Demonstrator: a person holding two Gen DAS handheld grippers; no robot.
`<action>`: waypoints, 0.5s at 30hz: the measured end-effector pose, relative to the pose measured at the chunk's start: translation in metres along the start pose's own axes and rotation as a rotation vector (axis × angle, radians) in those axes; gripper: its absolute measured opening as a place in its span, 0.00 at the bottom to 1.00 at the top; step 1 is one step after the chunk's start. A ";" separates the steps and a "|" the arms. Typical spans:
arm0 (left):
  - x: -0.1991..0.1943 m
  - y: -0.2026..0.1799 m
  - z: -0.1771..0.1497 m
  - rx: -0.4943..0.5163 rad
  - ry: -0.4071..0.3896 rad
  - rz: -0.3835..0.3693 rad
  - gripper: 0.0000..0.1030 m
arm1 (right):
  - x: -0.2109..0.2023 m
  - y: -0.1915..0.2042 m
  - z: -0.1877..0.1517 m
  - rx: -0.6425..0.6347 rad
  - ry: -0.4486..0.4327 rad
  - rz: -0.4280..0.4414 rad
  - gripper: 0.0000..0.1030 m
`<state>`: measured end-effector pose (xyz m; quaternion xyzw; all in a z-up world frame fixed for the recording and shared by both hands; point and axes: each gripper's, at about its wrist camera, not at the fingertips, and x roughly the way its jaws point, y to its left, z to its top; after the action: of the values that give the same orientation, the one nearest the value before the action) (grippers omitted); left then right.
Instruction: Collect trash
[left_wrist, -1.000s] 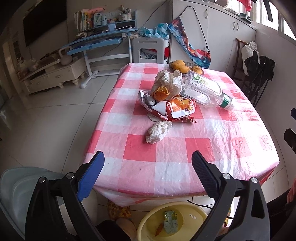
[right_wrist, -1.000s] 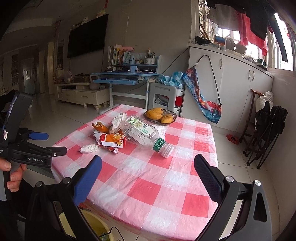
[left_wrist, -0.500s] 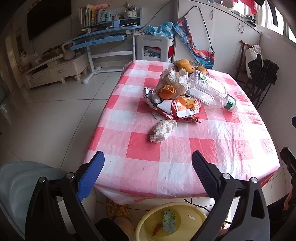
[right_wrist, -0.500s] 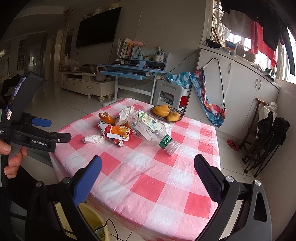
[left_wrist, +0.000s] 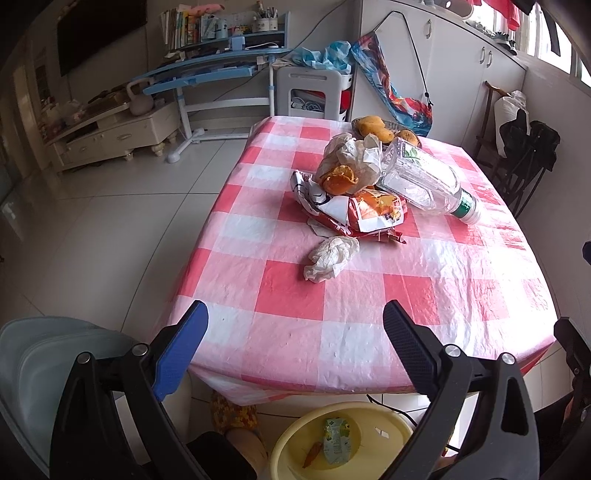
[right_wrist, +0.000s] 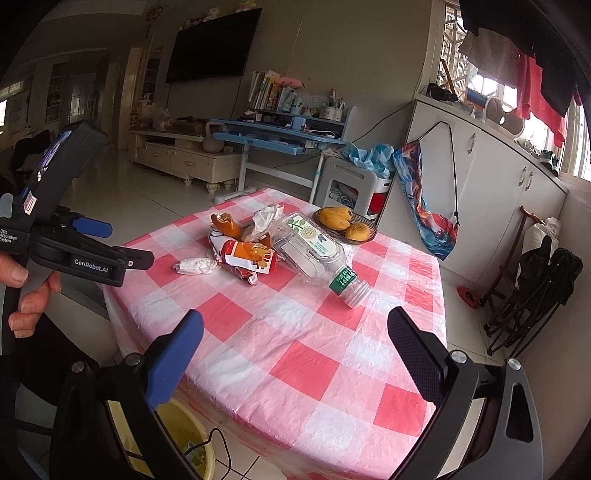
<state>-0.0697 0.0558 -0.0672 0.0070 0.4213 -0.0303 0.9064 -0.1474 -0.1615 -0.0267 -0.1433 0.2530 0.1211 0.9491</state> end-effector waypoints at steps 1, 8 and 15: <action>0.000 0.000 0.000 0.000 0.000 0.000 0.90 | 0.000 0.001 0.000 -0.006 0.002 0.002 0.93; 0.000 0.000 0.000 -0.001 0.000 0.000 0.90 | 0.002 0.009 -0.002 -0.041 0.012 0.010 0.93; 0.003 -0.001 -0.001 0.001 0.006 0.000 0.90 | 0.003 0.013 -0.004 -0.065 0.022 0.014 0.93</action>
<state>-0.0692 0.0547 -0.0699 0.0072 0.4239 -0.0306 0.9052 -0.1508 -0.1498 -0.0339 -0.1736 0.2604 0.1343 0.9402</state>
